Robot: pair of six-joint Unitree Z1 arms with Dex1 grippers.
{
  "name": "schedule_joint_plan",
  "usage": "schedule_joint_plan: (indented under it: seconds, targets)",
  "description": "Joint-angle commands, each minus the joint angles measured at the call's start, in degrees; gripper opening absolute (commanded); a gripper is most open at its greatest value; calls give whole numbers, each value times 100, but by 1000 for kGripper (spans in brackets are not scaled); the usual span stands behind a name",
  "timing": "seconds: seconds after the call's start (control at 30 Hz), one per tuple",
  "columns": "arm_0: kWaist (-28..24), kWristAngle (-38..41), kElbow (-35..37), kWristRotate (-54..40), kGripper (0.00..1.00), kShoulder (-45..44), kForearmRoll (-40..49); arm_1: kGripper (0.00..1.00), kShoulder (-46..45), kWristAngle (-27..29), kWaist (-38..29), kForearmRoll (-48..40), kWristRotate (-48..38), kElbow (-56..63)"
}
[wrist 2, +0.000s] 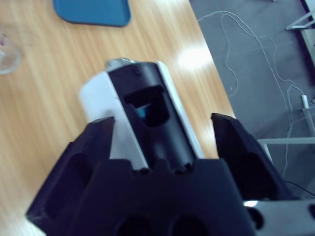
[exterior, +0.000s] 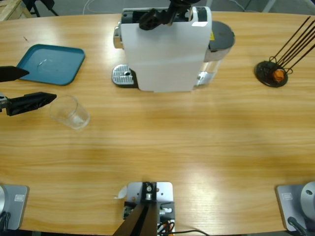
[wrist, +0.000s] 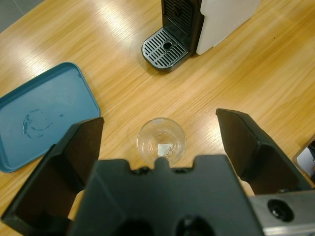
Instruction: Pour coffee
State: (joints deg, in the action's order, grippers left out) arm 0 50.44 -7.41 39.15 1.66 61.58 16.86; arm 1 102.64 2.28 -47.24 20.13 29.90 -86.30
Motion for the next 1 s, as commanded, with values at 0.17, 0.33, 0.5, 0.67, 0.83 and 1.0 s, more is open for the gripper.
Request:
schedule_joint_plan:
  seconds: [0.17,0.33,0.5,0.67,0.83,1.0]
  targets:
    - [45,-6,-76,71,1000,-185,-30,0,-1345,399,-706,-201,-1861,996]
    - [45,3,3,75,1000,-261,151,0,-2094,348,-709,-208,-3025,1877]
    - [45,3,49,71,1000,-261,300,0,-2721,1069,-725,-217,-4946,2720]
    - [45,3,50,71,1000,-168,277,0,-2662,2431,-725,-779,-6094,2822]
    - [45,20,8,71,1000,-192,272,0,-1883,2430,-326,-1948,-6521,2478]
    - [45,11,-60,62,996,-331,393,0,-1257,2365,-57,-2356,-6750,1998]
